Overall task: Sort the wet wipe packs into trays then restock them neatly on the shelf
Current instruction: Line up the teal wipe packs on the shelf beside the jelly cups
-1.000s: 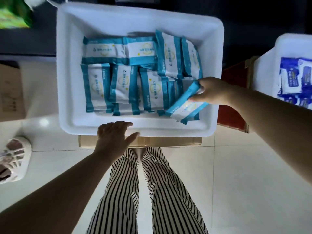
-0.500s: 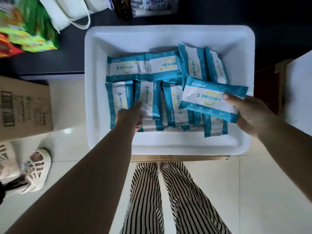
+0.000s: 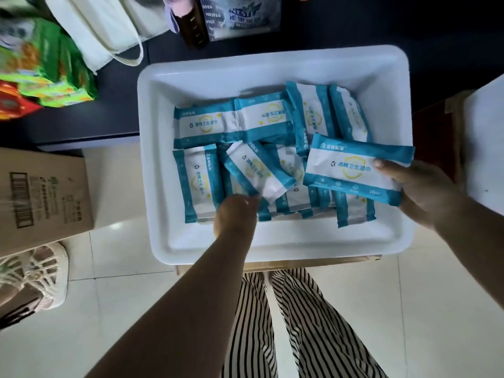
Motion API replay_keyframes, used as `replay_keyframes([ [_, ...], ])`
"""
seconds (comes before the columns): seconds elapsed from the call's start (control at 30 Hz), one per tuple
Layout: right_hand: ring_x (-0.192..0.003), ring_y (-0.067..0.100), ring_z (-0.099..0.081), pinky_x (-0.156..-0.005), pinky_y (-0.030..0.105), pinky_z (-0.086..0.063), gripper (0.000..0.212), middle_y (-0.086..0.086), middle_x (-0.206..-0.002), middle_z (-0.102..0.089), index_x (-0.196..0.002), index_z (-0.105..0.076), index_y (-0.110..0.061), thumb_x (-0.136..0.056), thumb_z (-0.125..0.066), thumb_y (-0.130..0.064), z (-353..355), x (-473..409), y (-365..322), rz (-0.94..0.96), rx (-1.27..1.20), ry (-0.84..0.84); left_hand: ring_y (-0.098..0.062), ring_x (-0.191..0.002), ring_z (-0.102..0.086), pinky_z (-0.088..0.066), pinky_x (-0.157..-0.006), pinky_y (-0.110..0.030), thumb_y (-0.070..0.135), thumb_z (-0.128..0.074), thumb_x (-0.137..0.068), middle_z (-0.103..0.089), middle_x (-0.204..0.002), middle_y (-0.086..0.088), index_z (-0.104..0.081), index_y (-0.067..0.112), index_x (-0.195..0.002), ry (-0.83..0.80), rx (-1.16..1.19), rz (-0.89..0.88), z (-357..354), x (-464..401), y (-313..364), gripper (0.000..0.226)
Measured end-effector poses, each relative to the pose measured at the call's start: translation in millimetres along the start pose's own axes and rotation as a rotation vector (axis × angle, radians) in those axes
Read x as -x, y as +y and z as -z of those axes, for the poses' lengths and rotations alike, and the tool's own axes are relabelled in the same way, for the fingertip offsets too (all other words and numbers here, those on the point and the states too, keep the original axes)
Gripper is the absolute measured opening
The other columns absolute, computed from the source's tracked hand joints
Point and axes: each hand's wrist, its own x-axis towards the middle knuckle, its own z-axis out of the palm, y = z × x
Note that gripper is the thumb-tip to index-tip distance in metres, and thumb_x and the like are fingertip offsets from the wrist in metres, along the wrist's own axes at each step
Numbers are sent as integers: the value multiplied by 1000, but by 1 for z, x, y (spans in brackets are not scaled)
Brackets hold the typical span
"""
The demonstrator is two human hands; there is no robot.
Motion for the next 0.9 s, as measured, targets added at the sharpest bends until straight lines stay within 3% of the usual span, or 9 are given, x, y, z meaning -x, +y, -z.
replay_keyframes([
  [0.13,-95,19,-69,-75,34,-57,91,3,-101,-72,-104,-66,-15,-21,-91,-45,4,4,1,-13,4,32,-14,-63,-57,-40,-55,-24,51,-37,-94,-59,-62,4,-59,17,-64,-48,23,-31,-13,13,11,51],
  [0.23,-89,18,-70,-73,34,-56,85,0,-92,-74,-95,-67,-17,-19,-91,-44,6,5,0,-43,10,84,-10,-64,-52,-30,-51,-21,49,-41,-94,-60,-74,2,-65,13,-87,187,72,-125,12,-8,11,43],
  [0.3,-92,20,-69,-73,34,-55,53,-1,-87,-74,-93,-67,-17,-46,-86,-34,6,5,2,-70,-1,98,-18,-90,-58,-35,-67,-21,46,-52,-89,-65,-102,-4,-62,12,-110,289,87,-202,28,-28,11,40],
  [0.43,-94,22,-68,-83,40,-52,23,3,-93,-73,-95,-66,-17,-72,-70,-19,4,2,10,-123,-41,104,-27,-125,-44,-37,-97,-35,46,-63,-82,-48,-136,-10,-38,11,-138,51,-156,-242,39,-51,29,71],
  [0.57,-99,23,-67,-85,40,-52,51,7,-109,-69,-114,-62,-11,-65,-69,-19,1,9,15,-145,-79,52,-31,-120,-47,-39,-90,-33,57,-65,-73,-49,-132,-15,-36,6,-138,-62,-239,-103,40,-51,36,88],
  [0.63,-96,21,-68,-79,38,-55,41,7,-106,-70,-110,-63,-12,-70,-67,-13,1,12,14,-139,-118,30,-31,-111,-51,-42,-86,-32,59,-67,-69,-54,-123,-17,-44,0,-131,-135,-205,-36,40,-44,34,88],
  [0.7,-93,20,-69,-74,36,-57,31,6,-101,-72,-103,-64,-13,-73,-64,-7,1,19,8,-147,-162,5,-26,-98,-53,-43,-79,-30,51,-71,-70,-58,-112,-14,-54,0,-121,-193,-32,1,44,-30,28,74],
  [0.83,-99,24,-67,-77,34,-58,40,11,-106,-69,-106,-63,-9,-67,-61,-3,0,44,-19,-151,-150,-61,-23,-94,-61,-53,-65,-27,21,-64,-86,-64,-91,-6,-59,15,-89,-310,471,83,72,11,31,8],
  [0.9,-98,24,-67,-73,31,-58,38,14,-109,-67,-105,-62,-6,-68,-58,0,-2,65,-46,-125,-175,-99,-20,-88,-64,-57,-59,-28,12,-60,-88,-66,-91,-5,-58,17,-87,-372,650,69,97,36,42,5],
])
